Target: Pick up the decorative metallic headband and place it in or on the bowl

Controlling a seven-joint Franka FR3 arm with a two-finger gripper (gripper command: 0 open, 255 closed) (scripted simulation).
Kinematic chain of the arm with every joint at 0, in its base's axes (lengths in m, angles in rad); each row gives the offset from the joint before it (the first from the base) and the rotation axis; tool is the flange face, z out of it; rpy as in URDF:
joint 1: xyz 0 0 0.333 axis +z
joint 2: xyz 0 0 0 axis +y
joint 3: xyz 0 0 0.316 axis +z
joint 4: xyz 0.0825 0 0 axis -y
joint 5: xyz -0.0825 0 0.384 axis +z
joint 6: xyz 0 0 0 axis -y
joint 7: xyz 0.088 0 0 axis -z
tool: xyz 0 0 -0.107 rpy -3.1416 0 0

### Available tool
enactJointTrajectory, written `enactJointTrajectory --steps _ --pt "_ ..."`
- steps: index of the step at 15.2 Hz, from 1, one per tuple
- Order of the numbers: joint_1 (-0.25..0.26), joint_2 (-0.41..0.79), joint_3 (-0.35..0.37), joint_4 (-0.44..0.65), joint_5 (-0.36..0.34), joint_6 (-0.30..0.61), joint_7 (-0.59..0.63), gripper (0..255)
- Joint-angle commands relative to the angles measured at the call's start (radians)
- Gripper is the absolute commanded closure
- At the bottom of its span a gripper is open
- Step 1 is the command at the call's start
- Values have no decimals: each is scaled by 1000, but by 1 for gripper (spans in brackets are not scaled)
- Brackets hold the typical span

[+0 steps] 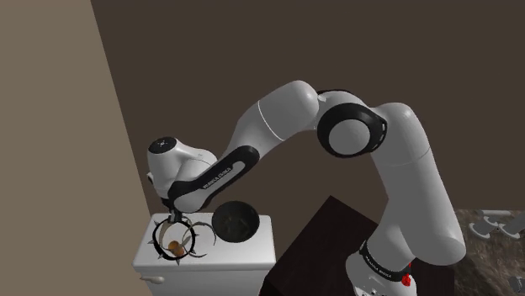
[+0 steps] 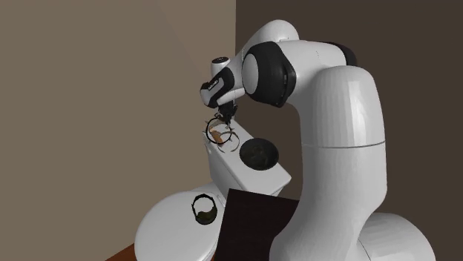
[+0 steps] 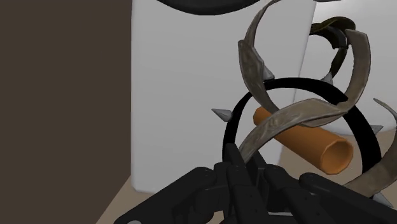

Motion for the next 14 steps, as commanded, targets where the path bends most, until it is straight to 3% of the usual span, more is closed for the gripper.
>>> enactJointTrajectory --steps 1,6,14 --pt "-2 -18 4 1 5 -18 -4 255" --pt "-8 -60 13 -2 16 -58 -14 255" --pt "-138 -256 3 -333 31 92 -120 255"
